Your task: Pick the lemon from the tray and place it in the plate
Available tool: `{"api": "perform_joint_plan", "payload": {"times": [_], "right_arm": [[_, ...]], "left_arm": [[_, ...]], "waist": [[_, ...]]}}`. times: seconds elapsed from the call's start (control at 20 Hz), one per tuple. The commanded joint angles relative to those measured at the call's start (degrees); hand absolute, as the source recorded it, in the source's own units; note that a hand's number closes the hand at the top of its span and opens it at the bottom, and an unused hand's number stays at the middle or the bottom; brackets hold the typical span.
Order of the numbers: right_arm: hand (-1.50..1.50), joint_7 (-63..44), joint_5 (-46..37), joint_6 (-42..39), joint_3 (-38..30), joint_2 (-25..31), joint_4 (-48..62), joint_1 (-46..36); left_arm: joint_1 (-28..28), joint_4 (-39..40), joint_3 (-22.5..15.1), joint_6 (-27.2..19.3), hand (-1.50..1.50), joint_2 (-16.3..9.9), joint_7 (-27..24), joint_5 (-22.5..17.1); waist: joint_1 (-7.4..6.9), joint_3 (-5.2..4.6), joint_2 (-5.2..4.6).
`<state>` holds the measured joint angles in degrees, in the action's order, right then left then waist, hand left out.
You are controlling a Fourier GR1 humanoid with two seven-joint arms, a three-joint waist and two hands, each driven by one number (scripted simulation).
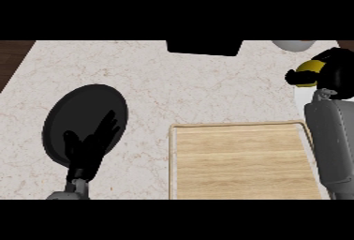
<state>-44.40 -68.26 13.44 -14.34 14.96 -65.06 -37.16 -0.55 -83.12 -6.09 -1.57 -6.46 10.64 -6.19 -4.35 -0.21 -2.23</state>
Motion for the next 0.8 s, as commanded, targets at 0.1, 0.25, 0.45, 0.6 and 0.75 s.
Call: {"api": "perform_joint_plan", "payload": {"times": [0.1, 0.25, 0.45, 0.6, 0.75], "right_arm": [[1.5, -20.93, -14.58, 15.33, -4.57, -0.21, 3.02, -7.49], [1.5, -28.02, -22.43, 19.83, -6.22, -0.66, 5.23, -9.29], [1.5, -30.9, -29.69, 27.61, -9.91, -2.12, 6.2, -10.07], [1.5, -32.62, -36.46, 31.82, -12.45, -3.88, 6.45, -7.98], [1.5, -32.58, -40.84, 34.46, -16.75, -3.71, 9.63, -6.28]], "left_arm": [[-1.12, 0.13, -2.15, 0.64, 0.0, 0.85, 1.18, 0.68], [-2.04, 0.54, -1.76, -0.42, 0.0, 0.86, 1.84, 1.28], [-2.32, 0.39, -1.23, -0.2, 0.0, 0.29, 2.19, 1.08], [-1.43, 1.83, -1.0, -0.55, 0.0, 0.99, 2.16, 0.72], [-2.04, 1.05, -0.19, 0.09, 0.0, 0.37, 2.33, -0.07]], "waist": [[-2.44, 0.04, -0.47], [-2.51, 0.08, -0.51], [-2.41, 0.26, -0.4], [-0.95, 0.22, -0.12], [-0.46, 0.33, -0.11]]}}
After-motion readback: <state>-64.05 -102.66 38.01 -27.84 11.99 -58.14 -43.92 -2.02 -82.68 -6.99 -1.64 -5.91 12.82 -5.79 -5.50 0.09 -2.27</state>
